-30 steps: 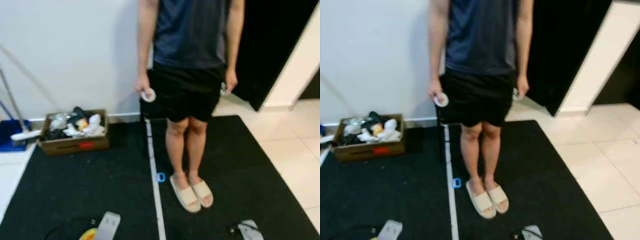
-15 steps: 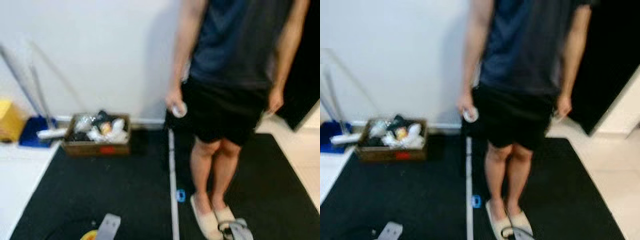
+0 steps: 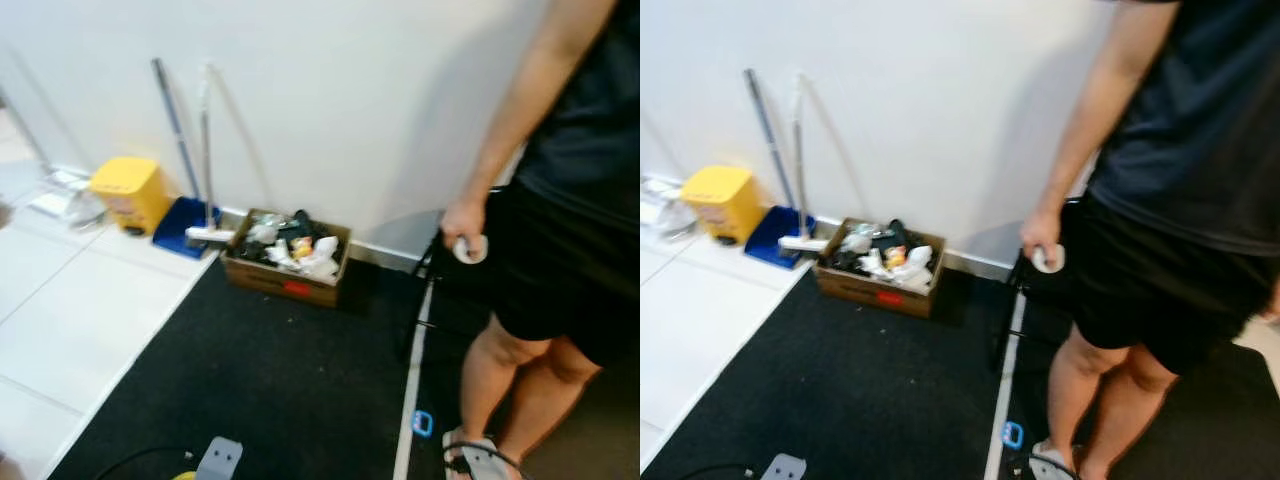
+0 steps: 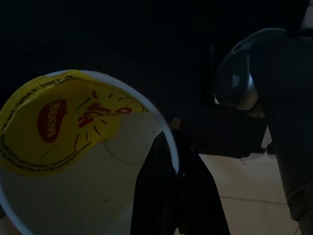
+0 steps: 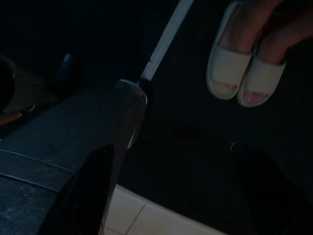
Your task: Restocking fridge
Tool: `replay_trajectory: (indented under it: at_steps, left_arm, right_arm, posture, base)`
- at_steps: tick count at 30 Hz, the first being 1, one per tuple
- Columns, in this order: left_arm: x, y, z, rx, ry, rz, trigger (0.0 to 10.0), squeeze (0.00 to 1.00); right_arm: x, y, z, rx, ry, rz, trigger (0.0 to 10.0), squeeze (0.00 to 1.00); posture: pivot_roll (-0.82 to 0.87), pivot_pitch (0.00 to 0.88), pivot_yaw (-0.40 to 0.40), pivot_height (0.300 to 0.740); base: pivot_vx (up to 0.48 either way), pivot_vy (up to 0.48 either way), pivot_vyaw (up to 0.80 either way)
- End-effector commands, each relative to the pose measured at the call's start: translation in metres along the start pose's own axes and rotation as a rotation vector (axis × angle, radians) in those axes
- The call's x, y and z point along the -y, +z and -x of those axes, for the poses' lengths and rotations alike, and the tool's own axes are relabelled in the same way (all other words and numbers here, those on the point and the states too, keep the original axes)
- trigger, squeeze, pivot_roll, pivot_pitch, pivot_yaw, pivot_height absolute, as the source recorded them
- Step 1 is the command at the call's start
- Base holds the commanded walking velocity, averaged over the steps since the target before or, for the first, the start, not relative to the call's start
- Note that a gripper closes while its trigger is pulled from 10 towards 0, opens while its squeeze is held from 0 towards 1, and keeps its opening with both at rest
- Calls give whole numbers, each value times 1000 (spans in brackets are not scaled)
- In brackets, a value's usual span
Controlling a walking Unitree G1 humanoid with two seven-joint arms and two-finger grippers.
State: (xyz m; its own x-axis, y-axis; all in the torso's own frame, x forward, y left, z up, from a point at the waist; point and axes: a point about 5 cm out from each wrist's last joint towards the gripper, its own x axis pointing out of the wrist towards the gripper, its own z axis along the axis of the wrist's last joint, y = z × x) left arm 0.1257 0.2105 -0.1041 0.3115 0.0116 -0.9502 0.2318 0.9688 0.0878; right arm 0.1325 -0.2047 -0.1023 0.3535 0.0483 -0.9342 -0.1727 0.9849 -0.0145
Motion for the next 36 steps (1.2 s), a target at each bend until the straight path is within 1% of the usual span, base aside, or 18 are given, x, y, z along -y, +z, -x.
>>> replay_trajectory:
  at_steps: [1,11,13,15,28,31,34,36]
  left_arm:
    - [6,2,-1,2,-17,-11,10000,0]
    - [8,3,-1,5,-27,-22,10000,0]
    - [8,3,-1,6,-33,-23,10000,0]
    - [9,4,-1,7,-42,-22,10000,0]
    - [10,5,-1,11,-57,-16,10000,0]
    - [10,5,-1,13,-48,-10,10000,0]
    - [9,4,-1,12,-46,1,10000,0]
    - [9,4,-1,13,-45,2,10000,0]
  right_arm:
    - [2,-3,1,-13,1,9,10000,0]
    - [3,-2,1,-12,-3,32,10000,0]
    - [2,-2,1,-16,-4,57,10000,0]
    - [1,-1,0,-11,-5,39,10000,0]
    - [2,0,0,-10,-10,29,10000,0]
    - [1,0,0,-13,-2,47,10000,0]
    - [1,-1,0,-25,3,69,10000,0]
    - [0,-1,0,-27,8,64,10000,0]
  posture:
    - [20,0,-76,740]
    - [18,0,-78,740]
    - [18,0,-78,740]
    - [17,0,-79,740]
    - [17,0,-80,740]
    - [17,0,-78,740]
    - [18,0,-78,740]
    - [19,0,-76,740]
  base:
    - [0,0,775]
    - [0,0,776]
    - [0,0,0]
    - [0,0,0]
    - [0,-447,0]
    - [0,-210,0]
    - [0,0,587]
    - [0,0,800]
